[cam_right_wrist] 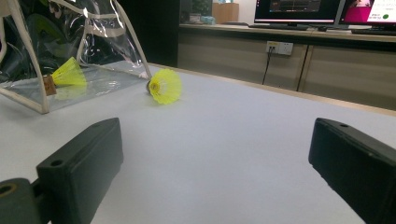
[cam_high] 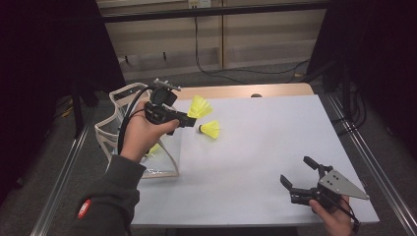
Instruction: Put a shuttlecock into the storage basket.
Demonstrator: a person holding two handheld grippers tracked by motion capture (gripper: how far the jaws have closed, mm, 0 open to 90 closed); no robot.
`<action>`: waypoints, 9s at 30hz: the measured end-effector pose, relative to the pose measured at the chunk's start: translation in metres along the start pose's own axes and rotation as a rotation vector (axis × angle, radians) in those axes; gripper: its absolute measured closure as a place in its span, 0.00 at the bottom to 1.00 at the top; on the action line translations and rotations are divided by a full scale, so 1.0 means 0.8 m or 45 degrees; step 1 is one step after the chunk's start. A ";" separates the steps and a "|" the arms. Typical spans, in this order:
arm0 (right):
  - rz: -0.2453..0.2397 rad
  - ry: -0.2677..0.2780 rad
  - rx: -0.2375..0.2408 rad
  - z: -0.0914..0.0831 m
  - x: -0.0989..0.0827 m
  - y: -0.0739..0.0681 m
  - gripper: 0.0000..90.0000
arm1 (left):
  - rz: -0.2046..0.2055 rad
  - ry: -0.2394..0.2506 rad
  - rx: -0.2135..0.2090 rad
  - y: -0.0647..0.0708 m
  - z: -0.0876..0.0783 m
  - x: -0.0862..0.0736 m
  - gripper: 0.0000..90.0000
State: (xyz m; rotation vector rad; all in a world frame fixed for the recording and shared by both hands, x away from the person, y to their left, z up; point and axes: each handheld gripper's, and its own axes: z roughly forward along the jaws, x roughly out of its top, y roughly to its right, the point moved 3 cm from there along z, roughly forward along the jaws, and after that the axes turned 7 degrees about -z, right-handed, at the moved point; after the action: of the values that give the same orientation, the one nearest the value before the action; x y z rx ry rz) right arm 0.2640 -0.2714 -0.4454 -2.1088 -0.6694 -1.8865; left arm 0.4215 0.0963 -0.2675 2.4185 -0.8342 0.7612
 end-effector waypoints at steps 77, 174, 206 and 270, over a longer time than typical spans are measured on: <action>-0.001 0.003 0.000 -0.001 0.000 0.000 0.03 | -0.061 0.043 0.091 -0.033 -0.046 0.013 0.72; -0.005 -0.004 0.005 0.000 0.000 -0.001 0.03 | -0.187 0.078 0.276 -0.099 -0.095 -0.014 0.72; -0.004 -0.005 0.004 0.000 0.000 -0.001 0.03 | -0.248 0.080 0.337 -0.122 -0.098 -0.029 0.72; 0.001 -0.004 0.003 -0.001 0.000 -0.001 0.03 | -0.375 0.062 0.477 -0.162 -0.072 -0.049 0.72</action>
State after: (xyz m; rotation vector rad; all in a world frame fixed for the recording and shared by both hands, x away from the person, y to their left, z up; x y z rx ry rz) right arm 0.2630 -0.2712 -0.4454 -2.1107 -0.6713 -1.8820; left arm 0.4618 0.2370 -0.2813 2.7506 -0.3218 0.9191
